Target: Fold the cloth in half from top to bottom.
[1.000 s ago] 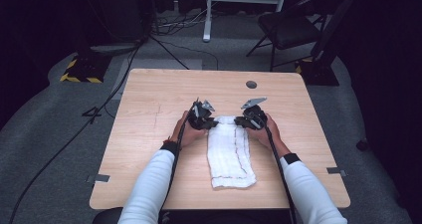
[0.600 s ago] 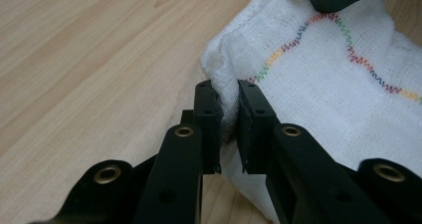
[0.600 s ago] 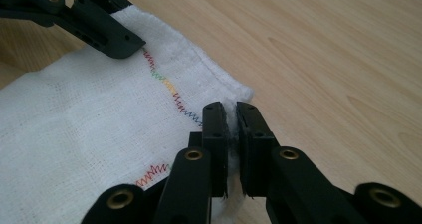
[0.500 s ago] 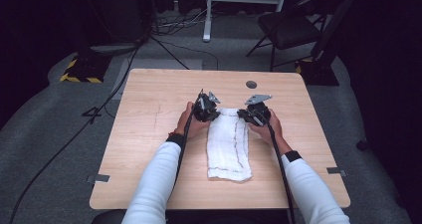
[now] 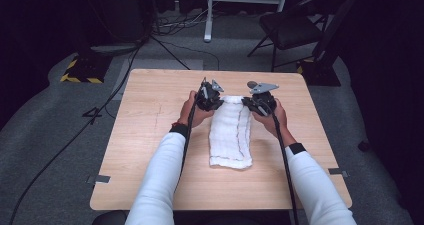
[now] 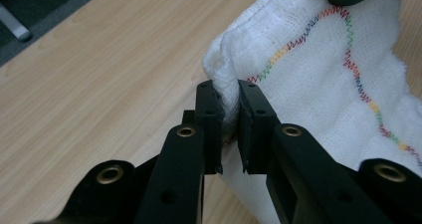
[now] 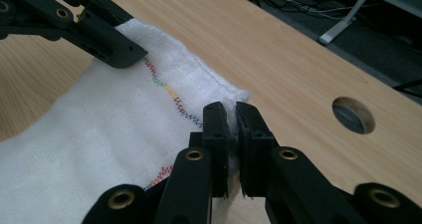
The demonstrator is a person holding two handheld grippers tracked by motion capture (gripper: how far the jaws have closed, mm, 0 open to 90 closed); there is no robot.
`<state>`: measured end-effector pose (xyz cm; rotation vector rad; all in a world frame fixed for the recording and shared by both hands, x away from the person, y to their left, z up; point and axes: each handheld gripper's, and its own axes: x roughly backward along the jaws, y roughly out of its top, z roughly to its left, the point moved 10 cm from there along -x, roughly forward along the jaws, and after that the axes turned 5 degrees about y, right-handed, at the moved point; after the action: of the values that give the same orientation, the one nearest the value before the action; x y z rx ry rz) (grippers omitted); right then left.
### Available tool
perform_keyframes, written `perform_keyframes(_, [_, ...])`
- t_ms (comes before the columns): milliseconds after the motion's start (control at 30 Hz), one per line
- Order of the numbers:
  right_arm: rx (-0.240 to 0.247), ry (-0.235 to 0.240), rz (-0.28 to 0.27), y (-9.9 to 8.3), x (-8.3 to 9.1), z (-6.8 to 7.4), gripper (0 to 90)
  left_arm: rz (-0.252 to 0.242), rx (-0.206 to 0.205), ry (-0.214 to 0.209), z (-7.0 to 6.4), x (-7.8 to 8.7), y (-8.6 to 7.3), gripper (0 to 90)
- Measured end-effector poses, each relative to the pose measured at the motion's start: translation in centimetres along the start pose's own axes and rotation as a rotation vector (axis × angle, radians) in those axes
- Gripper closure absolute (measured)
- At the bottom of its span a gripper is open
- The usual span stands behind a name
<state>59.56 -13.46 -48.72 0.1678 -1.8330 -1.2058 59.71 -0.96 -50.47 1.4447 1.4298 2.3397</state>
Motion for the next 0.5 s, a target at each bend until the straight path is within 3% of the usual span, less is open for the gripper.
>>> perform_keyframes(333, [0.016, -0.011, -0.019, 2.2, 0.0, -0.9, 84.1, -0.038, -0.002, -0.021, 1.5, 1.4, 1.6, 81.3])
perform_keyframes(500, [0.019, -0.018, -0.027, 3.2, -0.2, -1.3, 84.1, -0.048, -0.004, -0.007, 2.6, 1.7, 2.3, 81.2])
